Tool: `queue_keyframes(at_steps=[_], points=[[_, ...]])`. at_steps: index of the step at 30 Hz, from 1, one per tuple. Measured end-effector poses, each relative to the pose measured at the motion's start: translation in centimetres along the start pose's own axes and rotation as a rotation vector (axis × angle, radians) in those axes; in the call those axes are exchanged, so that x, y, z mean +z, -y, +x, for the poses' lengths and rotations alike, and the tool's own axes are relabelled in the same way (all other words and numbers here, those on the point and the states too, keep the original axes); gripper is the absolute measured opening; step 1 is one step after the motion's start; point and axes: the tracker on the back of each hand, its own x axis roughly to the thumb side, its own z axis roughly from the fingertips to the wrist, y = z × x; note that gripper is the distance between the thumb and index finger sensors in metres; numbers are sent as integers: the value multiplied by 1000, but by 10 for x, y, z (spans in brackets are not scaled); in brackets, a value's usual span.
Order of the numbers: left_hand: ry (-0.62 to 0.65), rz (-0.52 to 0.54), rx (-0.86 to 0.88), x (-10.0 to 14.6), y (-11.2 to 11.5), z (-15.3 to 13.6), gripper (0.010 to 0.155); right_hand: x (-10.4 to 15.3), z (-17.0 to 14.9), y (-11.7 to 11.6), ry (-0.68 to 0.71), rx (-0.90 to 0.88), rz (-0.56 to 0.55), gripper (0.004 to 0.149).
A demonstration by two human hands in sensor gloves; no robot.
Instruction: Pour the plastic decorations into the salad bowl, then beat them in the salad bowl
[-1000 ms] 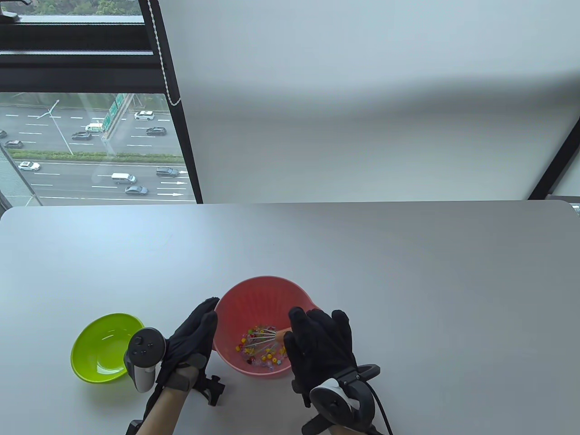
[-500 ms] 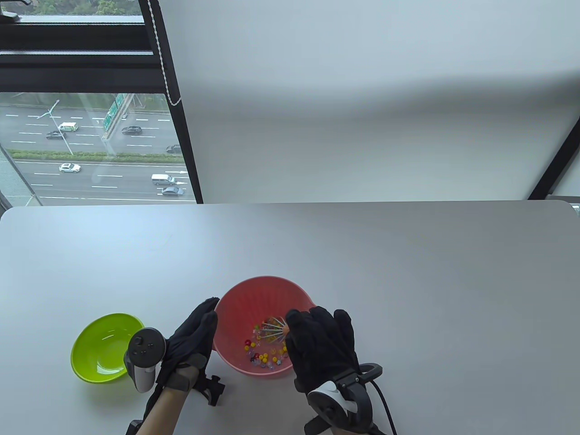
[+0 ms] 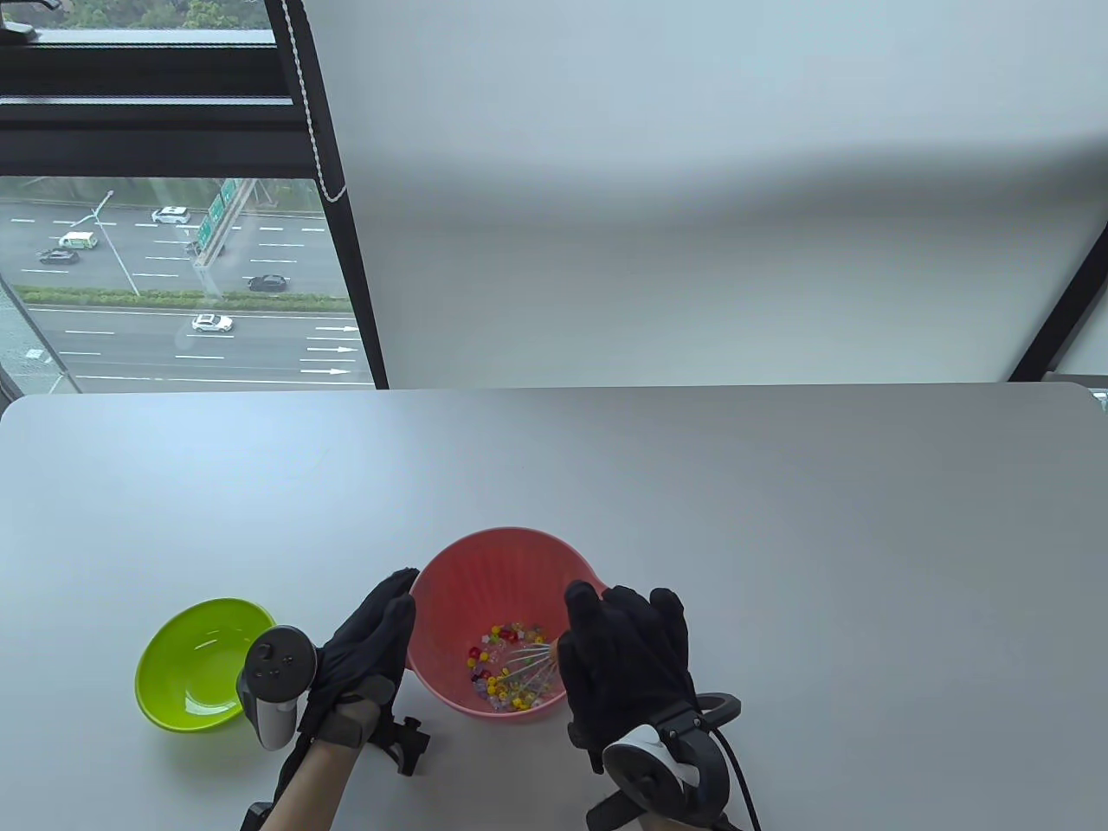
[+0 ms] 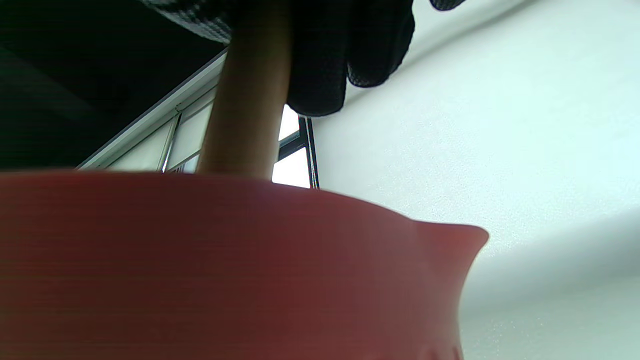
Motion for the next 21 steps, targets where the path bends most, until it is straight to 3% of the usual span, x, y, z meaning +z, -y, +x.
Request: queue_keyframes(at_steps=[7,11,21], points=[[0,0,0,0,0,0,64,2,5,-8,-7,-28,57,58],[0,0,0,0,0,0,64,3,10,-14,22,-8,101,67],[0,0,0,0,0,0,64,6,15,-15,66,28,78,67]])
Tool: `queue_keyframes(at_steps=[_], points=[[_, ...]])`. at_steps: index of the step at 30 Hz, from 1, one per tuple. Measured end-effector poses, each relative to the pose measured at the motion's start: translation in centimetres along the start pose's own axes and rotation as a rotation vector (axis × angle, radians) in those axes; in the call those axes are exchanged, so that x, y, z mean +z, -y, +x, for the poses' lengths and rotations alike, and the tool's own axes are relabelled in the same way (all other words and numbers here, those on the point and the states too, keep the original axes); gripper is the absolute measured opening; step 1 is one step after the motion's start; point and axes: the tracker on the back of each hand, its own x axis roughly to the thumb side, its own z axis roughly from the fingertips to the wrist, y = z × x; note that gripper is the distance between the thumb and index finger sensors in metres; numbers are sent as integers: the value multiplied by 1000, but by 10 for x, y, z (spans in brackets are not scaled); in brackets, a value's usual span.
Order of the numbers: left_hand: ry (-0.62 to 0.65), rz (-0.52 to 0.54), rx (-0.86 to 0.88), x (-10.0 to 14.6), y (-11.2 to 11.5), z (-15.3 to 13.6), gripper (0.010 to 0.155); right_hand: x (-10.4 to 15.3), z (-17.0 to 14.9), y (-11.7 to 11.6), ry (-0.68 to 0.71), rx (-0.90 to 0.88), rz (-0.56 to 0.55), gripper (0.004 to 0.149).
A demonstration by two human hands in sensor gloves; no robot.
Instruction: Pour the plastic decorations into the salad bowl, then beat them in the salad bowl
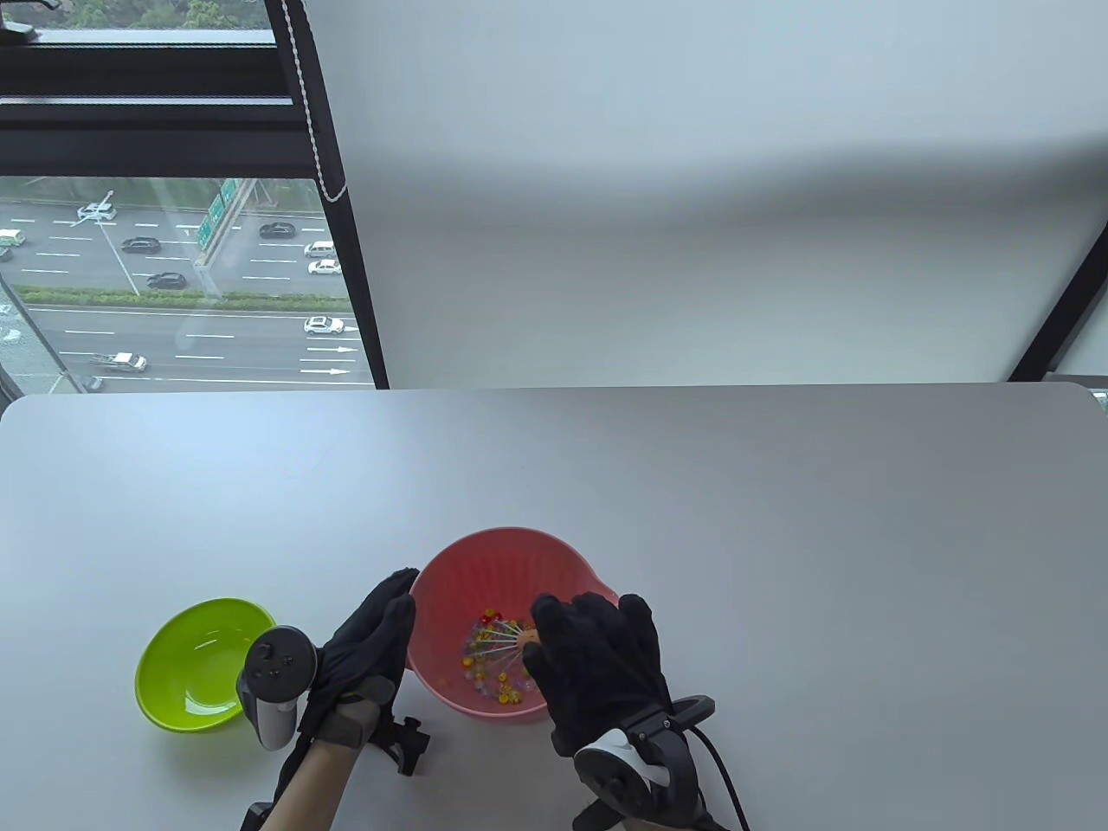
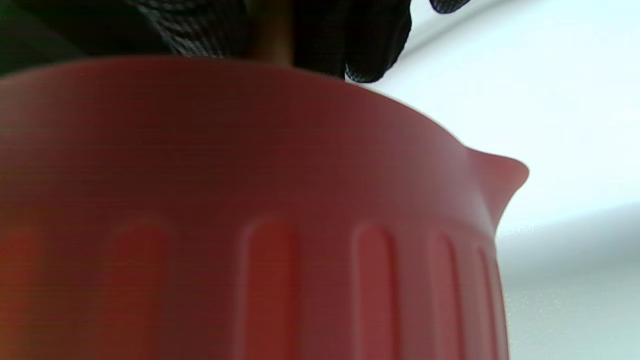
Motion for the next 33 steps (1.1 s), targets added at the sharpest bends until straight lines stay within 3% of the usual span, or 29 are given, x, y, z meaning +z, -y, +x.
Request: queue_keyframes(at_steps=[16,24,33], points=[[0,0,0,0,0,0,64,-4,-3,11,39,91,-56,60],[0,0,0,0,0,0,64,-6,-11,17,-31,11,-74,61],[0,0,0,0,0,0,64,-4,-8,9,-53,-33,-22,62]])
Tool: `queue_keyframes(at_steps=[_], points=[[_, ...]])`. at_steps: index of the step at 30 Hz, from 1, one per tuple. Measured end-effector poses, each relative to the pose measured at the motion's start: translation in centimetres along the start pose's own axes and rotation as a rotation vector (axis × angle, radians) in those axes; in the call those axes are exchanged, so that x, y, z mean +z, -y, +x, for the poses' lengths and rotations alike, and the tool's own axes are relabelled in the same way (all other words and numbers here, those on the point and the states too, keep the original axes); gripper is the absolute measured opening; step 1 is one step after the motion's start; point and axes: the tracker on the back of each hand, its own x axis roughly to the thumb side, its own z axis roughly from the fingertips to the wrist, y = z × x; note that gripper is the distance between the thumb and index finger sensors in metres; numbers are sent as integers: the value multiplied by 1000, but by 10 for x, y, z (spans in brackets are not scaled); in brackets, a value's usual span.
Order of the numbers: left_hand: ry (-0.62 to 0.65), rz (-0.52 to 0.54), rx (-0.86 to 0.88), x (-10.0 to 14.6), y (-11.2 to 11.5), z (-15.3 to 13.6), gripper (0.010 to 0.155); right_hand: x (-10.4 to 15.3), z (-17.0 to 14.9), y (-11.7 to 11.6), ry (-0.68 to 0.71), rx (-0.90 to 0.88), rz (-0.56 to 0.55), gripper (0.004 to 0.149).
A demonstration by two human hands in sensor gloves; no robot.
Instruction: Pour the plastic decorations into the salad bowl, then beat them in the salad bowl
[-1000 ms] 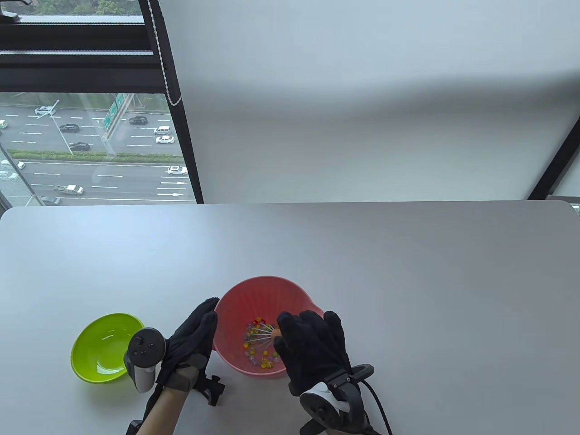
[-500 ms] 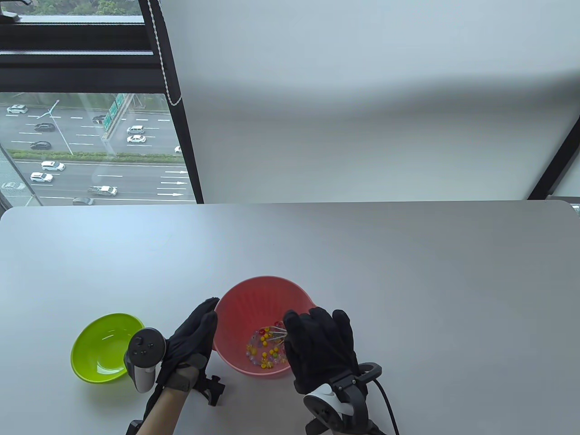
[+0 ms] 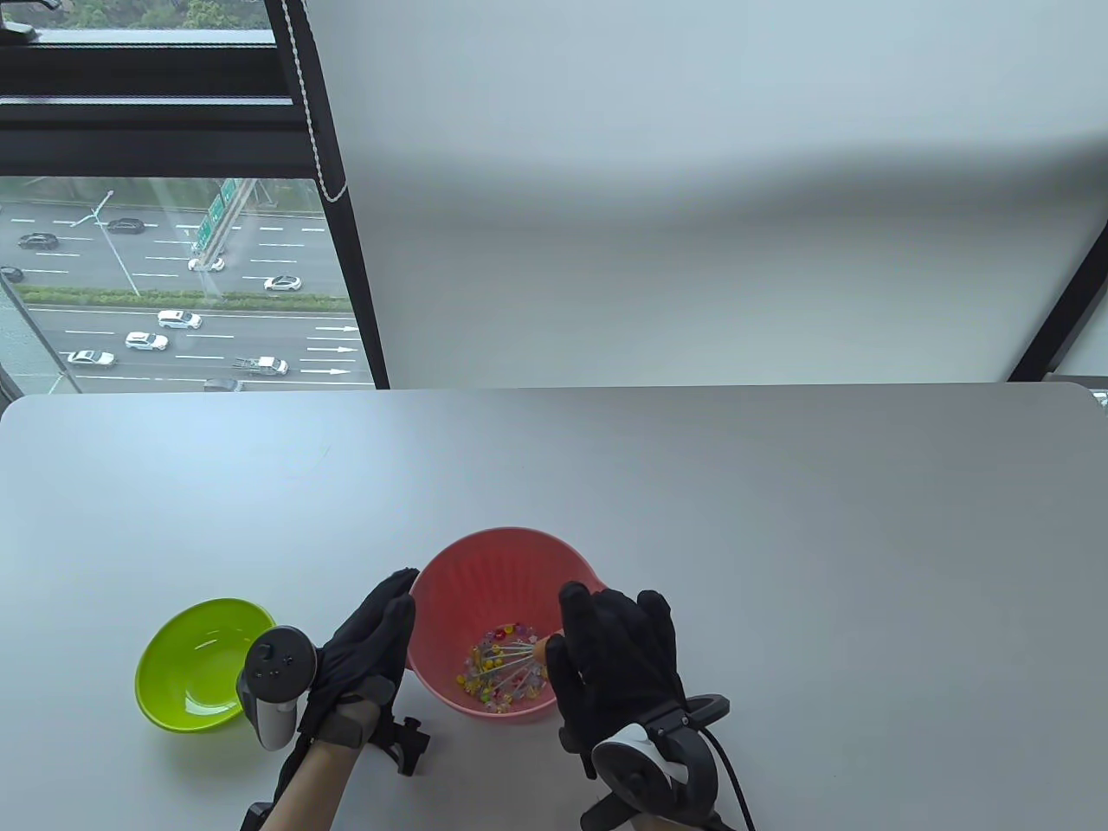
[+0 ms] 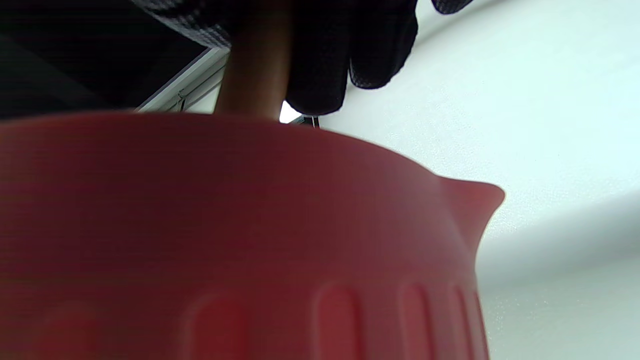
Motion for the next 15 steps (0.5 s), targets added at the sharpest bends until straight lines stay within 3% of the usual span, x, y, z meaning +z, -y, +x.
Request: queue_keyframes(at_steps=[15], points=[[0,0,0,0,0,0,64,2,6,-4,59,83,4,59]])
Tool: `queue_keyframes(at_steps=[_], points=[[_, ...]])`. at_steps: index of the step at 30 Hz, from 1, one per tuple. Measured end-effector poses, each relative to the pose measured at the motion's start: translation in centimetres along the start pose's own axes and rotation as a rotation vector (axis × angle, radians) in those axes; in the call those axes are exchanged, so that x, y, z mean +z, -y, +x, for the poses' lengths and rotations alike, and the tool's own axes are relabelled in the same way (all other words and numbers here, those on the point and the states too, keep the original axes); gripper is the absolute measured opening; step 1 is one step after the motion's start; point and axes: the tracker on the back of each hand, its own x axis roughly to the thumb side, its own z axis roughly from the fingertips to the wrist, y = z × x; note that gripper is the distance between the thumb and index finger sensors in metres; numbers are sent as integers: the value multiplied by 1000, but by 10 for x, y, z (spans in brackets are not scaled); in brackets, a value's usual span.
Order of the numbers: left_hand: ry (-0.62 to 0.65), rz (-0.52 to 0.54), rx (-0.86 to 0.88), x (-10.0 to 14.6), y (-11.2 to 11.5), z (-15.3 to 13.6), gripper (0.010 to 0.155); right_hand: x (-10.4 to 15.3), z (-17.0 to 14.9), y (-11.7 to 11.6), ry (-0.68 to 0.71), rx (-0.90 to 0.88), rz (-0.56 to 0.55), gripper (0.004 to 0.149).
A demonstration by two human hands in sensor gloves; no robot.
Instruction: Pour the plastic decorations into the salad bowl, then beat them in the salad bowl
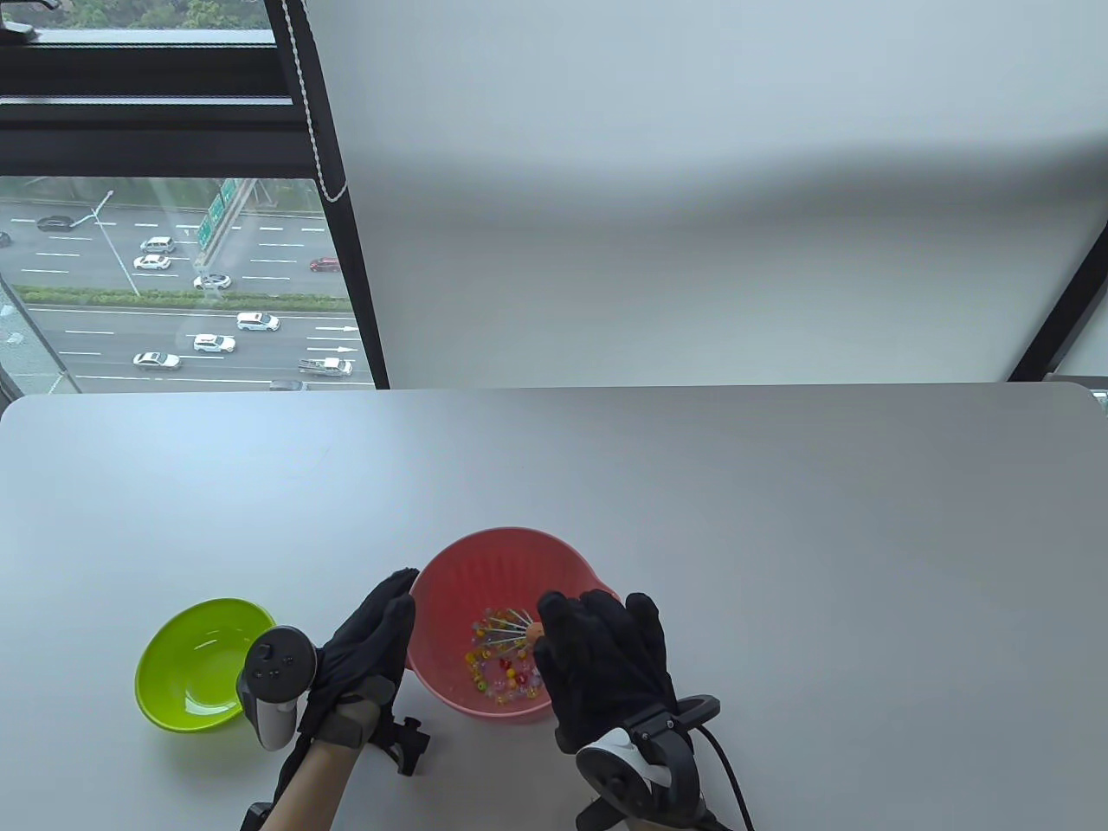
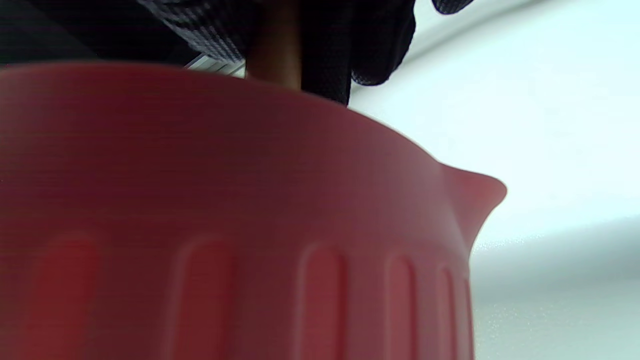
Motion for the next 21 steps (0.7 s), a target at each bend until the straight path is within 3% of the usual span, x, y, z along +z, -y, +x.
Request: queue_keyframes(at_steps=[21], points=[[0,0,0,0,0,0,64,-2,-7,8,-4,15,-52,57]])
